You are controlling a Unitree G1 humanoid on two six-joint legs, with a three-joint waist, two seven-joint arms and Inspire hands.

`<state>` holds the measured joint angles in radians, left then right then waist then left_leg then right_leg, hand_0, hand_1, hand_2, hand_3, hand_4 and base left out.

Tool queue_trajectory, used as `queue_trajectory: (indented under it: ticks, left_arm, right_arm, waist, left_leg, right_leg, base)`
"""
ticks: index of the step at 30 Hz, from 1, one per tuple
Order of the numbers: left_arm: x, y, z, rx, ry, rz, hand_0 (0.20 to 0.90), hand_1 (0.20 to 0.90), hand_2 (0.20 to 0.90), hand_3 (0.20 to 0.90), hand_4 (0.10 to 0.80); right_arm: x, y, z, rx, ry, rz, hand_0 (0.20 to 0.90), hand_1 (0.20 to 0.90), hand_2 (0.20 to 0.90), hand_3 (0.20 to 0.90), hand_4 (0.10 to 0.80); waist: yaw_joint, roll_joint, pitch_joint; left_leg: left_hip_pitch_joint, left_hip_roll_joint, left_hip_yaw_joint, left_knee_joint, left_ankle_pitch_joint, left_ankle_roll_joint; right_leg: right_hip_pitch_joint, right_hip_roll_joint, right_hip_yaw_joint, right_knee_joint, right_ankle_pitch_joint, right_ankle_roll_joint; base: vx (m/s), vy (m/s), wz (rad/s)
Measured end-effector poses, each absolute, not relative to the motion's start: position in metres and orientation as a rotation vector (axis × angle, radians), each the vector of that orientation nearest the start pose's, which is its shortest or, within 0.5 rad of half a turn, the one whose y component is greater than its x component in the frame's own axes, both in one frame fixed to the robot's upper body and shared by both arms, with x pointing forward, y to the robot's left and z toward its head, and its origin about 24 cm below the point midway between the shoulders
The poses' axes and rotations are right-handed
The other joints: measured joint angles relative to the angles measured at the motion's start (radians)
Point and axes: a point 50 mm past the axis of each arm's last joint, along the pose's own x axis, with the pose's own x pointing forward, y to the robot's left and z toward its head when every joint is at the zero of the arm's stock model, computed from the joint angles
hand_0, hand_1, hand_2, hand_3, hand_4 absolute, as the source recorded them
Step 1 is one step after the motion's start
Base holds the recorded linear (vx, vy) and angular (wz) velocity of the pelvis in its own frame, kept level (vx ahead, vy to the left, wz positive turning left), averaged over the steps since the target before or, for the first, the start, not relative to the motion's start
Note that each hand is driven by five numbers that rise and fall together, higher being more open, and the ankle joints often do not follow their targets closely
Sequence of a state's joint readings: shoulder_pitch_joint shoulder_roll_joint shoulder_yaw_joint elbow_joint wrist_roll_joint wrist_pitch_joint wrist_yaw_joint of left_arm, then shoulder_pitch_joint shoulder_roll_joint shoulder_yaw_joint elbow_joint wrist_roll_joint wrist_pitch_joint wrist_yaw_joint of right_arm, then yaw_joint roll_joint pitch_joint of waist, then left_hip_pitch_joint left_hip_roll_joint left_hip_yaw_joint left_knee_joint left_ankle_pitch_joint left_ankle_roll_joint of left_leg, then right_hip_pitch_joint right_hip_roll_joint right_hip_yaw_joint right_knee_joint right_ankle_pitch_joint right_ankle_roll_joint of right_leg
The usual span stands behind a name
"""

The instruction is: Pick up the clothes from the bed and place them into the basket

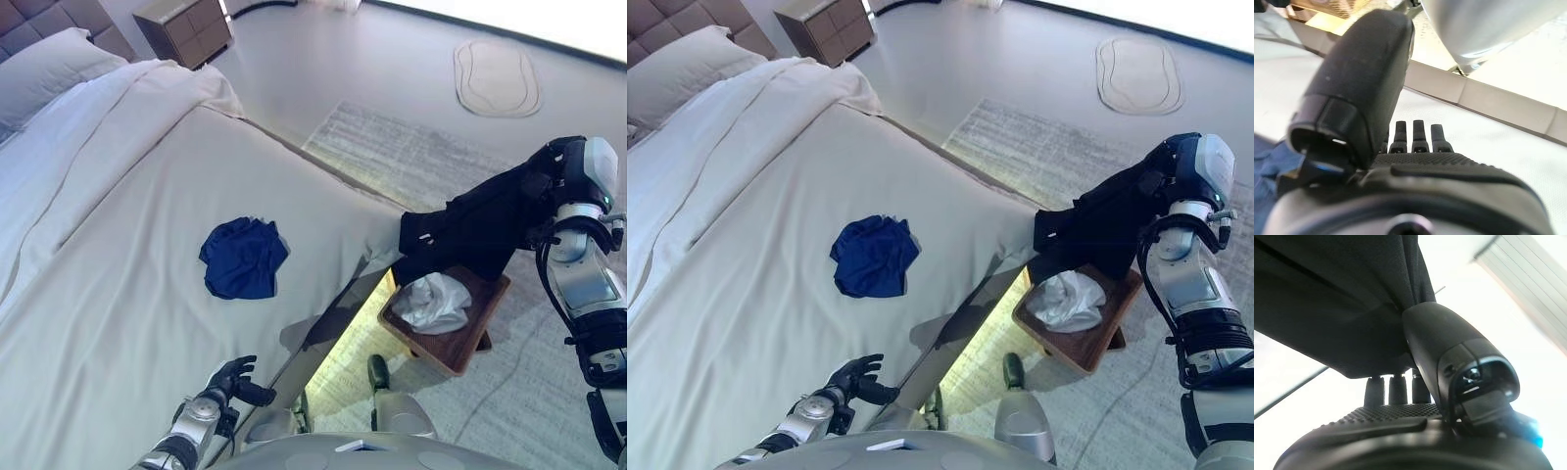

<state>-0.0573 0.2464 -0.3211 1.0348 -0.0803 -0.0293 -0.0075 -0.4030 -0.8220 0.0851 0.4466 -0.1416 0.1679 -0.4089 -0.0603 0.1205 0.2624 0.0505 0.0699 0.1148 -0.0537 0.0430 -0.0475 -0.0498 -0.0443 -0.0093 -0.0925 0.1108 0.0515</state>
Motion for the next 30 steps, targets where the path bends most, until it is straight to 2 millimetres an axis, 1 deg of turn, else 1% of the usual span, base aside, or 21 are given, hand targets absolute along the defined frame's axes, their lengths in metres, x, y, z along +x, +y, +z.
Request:
queue_trajectory:
  ticks: [3,6,7,9,10,11,12,13,14,15,17,18,20,22,23,24,26,27,29,30]
  left_arm:
    - [0.163,0.197,-0.137,0.331,0.925,-0.159,0.9,0.9,0.9,0.9,0.8]
    - [0.185,0.19,-0.127,0.316,0.845,-0.165,0.9,0.9,0.9,0.9,0.8]
    - [0.194,0.19,-0.121,0.309,0.808,-0.157,0.9,0.9,0.9,0.9,0.8]
    - [0.218,0.192,-0.106,0.292,0.725,-0.125,0.9,0.9,0.9,0.9,0.8]
    - [0.226,0.191,-0.102,0.289,0.702,-0.123,0.9,0.9,0.9,0.9,0.8]
    - [0.239,0.189,-0.093,0.275,0.658,-0.111,0.9,0.9,0.9,0.9,0.8]
    - [0.245,0.188,-0.087,0.261,0.626,-0.103,0.9,0.9,0.9,0.9,0.8]
    - [0.249,0.185,-0.083,0.244,0.596,-0.103,0.9,0.9,0.9,0.9,0.8]
    - [0.251,0.184,-0.08,0.236,0.577,-0.105,0.9,0.9,0.9,0.9,0.8]
    - [0.253,0.183,-0.078,0.227,0.559,-0.106,0.9,0.9,0.9,0.9,0.8]
    - [0.255,0.183,-0.075,0.226,0.533,-0.109,0.9,0.9,0.9,0.9,0.8]
    - [0.255,0.183,-0.074,0.233,0.525,-0.113,0.9,0.9,0.9,0.9,0.8]
    - [0.258,0.182,-0.069,0.238,0.498,-0.124,0.9,0.9,0.9,0.9,0.8]
    - [0.261,0.182,-0.064,0.234,0.473,-0.121,0.9,0.9,0.9,0.9,0.8]
    - [0.262,0.182,-0.062,0.232,0.467,-0.123,0.9,0.9,0.9,0.9,0.8]
    - [0.264,0.182,-0.058,0.232,0.448,-0.131,0.9,0.9,0.9,0.9,0.8]
    - [0.265,0.181,-0.056,0.22,0.44,-0.129,0.9,0.9,0.9,0.9,0.8]
    - [0.265,0.181,-0.056,0.22,0.44,-0.129,0.9,0.9,0.9,0.9,0.8]
    - [0.264,0.182,-0.057,0.222,0.447,-0.13,0.9,0.9,0.9,0.9,0.8]
    - [0.263,0.182,-0.058,0.222,0.453,-0.129,0.9,0.9,0.9,0.9,0.8]
  right_arm:
    - [0.306,-0.344,0.122,-0.985,0.083,-0.609,0.3,0.3,0.3,0.2,0.1]
    - [0.309,-0.344,0.118,-1.021,0.112,-0.599,0.3,0.3,0.3,0.2,0.1]
    - [0.312,-0.342,0.118,-1.03,0.108,-0.594,0.3,0.3,0.3,0.2,0.1]
    - [0.326,-0.334,0.124,-1.033,0.093,-0.597,0.3,0.3,0.3,0.2,0.1]
    - [0.329,-0.333,0.126,-1.027,0.095,-0.604,0.3,0.3,0.3,0.2,0.1]
    - [0.335,-0.332,0.129,-1.011,0.106,-0.617,0.3,0.3,0.3,0.2,0.1]
    - [0.338,-0.33,0.125,-1.002,0.13,-0.618,0.3,0.3,0.3,0.2,0.1]
    - [0.34,-0.329,0.118,-1.015,0.172,-0.608,0.3,0.3,0.3,0.2,0.1]
    - [0.34,-0.328,0.112,-1.024,0.199,-0.601,0.764,0.764,0.764,0.741,0.641]
    - [0.341,-0.328,0.108,-1.038,0.226,-0.597,0.9,0.9,0.9,0.9,0.8]
    - [0.344,-0.329,0.106,-1.013,0.269,-0.614,0.9,0.9,0.9,0.9,0.8]
    - [0.346,-0.329,0.108,-1.001,0.28,-0.625,0.9,0.9,0.9,0.9,0.8]
    - [0.353,-0.332,0.12,-0.992,0.29,-0.661,0.9,0.9,0.9,0.9,0.8]
    - [0.357,-0.334,0.129,-0.97,0.3,-0.694,0.9,0.9,0.9,0.9,0.8]
    - [0.357,-0.335,0.131,-0.962,0.305,-0.705,0.9,0.9,0.9,0.9,0.8]
    - [0.358,-0.338,0.135,-0.931,0.312,-0.736,0.9,0.9,0.9,0.9,0.8]
    - [0.358,-0.339,0.136,-0.896,0.315,-0.761,0.9,0.9,0.9,0.9,0.8]
    - [0.358,-0.339,0.137,-0.89,0.313,-0.765,0.9,0.9,0.9,0.9,0.8]
    - [0.358,-0.338,0.137,-0.871,0.298,-0.787,0.9,0.9,0.9,0.9,0.8]
    - [0.358,-0.338,0.139,-0.87,0.283,-0.803,0.9,0.9,0.9,0.9,0.8]
  waist:
    - [0.001,0.015,0.039]
    - [0.002,0.043,0.107]
    - [0.002,0.047,0.129]
    - [0.003,0.049,0.187]
    - [0.005,0.052,0.21]
    - [0.008,0.054,0.247]
    - [0.016,0.053,0.258]
    - [0.025,0.053,0.258]
    - [0.035,0.053,0.258]
    - [0.044,0.053,0.258]
    - [0.062,0.053,0.258]
    - [0.066,0.053,0.258]
    - [0.082,0.053,0.258]
    - [0.102,0.054,0.258]
    - [0.11,0.054,0.258]
    - [0.133,0.054,0.258]
    - [0.159,0.054,0.258]
    - [0.165,0.054,0.258]
    - [0.173,0.053,0.258]
    - [0.174,0.054,0.258]
  left_leg:
    - [-0.042,0.001,-0.001,0.025,0.001,-0.002]
    - [-0.094,-0.002,-0.001,0.041,0.007,-0.004]
    - [-0.134,-0.003,-0.002,0.06,0.011,-0.003]
    - [-0.208,-0.007,-0.003,0.098,0.011,-0.003]
    - [-0.22,-0.007,-0.003,0.102,0.011,-0.003]
    - [-0.237,-0.008,-0.004,0.103,0.013,-0.005]
    - [-0.261,-0.009,-0.003,0.106,0.016,-0.008]
    - [-0.279,-0.011,-0.005,0.105,0.018,-0.011]
    - [-0.29,-0.011,-0.006,0.111,0.02,-0.013]
    - [-0.304,-0.011,-0.006,0.12,0.02,-0.013]
    - [-0.323,-0.013,-0.007,0.121,0.022,-0.011]
    - [-0.337,-0.014,-0.008,0.122,0.024,-0.01]
    - [-0.386,-0.02,-0.008,0.134,0.027,-0.007]
    - [-0.44,-0.022,-0.015,0.16,0.03,-0.011]
    - [-0.454,-0.022,-0.018,0.169,0.03,-0.011]
    - [-0.49,-0.023,-0.025,0.189,0.03,-0.011]
    - [-0.532,-0.023,-0.037,0.224,0.027,-0.011]
    - [-0.54,-0.023,-0.042,0.235,0.024,-0.011]
    - [-0.569,-0.023,-0.058,0.276,0.011,0.0]
    - [-0.578,-0.023,-0.068,0.288,0.006,-0.002]
  right_leg:
    - [-0.037,-0.002,-0.001,0.009,0.0,-0.001]
    - [-0.095,-0.003,-0.001,0.039,0.005,-0.004]
    - [-0.143,-0.005,0.001,0.072,0.008,-0.008]
    - [-0.241,0.0,0.006,0.151,0.005,-0.005]
    - [-0.258,0.001,0.007,0.166,0.003,-0.005]
    - [-0.291,0.0,0.008,0.199,-0.008,-0.01]
    - [-0.332,0.0,0.008,0.234,-0.019,-0.013]
    - [-0.368,-0.002,0.009,0.27,-0.039,-0.018]
    - [-0.389,-0.002,0.011,0.293,-0.046,-0.016]
    - [-0.409,-0.004,0.011,0.318,-0.058,-0.02]
    - [-0.445,-0.004,0.013,0.349,-0.066,-0.02]
    - [-0.464,-0.006,0.014,0.361,-0.071,-0.017]
    - [-0.52,-0.013,0.014,0.385,-0.079,-0.023]
    - [-0.572,-0.017,0.007,0.413,-0.079,-0.023]
    - [-0.585,-0.017,0.006,0.423,-0.083,-0.028]
    - [-0.624,-0.02,0.003,0.447,-0.088,-0.034]
    - [-0.656,-0.021,-0.002,0.479,-0.096,-0.045]
    - [-0.661,-0.022,-0.005,0.485,-0.1,-0.049]
    - [-0.675,-0.027,-0.015,0.508,-0.107,-0.052]
    - [-0.677,-0.028,-0.023,0.515,-0.109,-0.055]
  base:
    - [-0.104,-0.026,-0.01]
    - [-0.175,-0.053,-0.03]
    - [-0.189,-0.068,-0.1]
    - [-0.097,-0.067,-0.13]
    - [-0.052,-0.05,-0.07]
    - [-0.036,-0.025,-0.03]
    - [-0.029,-0.056,0.02]
    - [-0.039,-0.063,0.01]
    - [-0.038,-0.093,0.03]
    - [-0.022,-0.063,0.01]
    - [-0.003,-0.018,0.01]
    - [-0.018,-0.043,0.02]
    - [-0.024,-0.084,0.05]
    - [-0.032,-0.073,0.1]
    - [-0.014,-0.072,0.17]
    - [-0.005,-0.074,0.17]
    - [0.001,-0.076,0.18]
    - [0.009,-0.076,0.2]
    - [0.011,-0.06,0.2]
    - [0.026,-0.038,0.2]
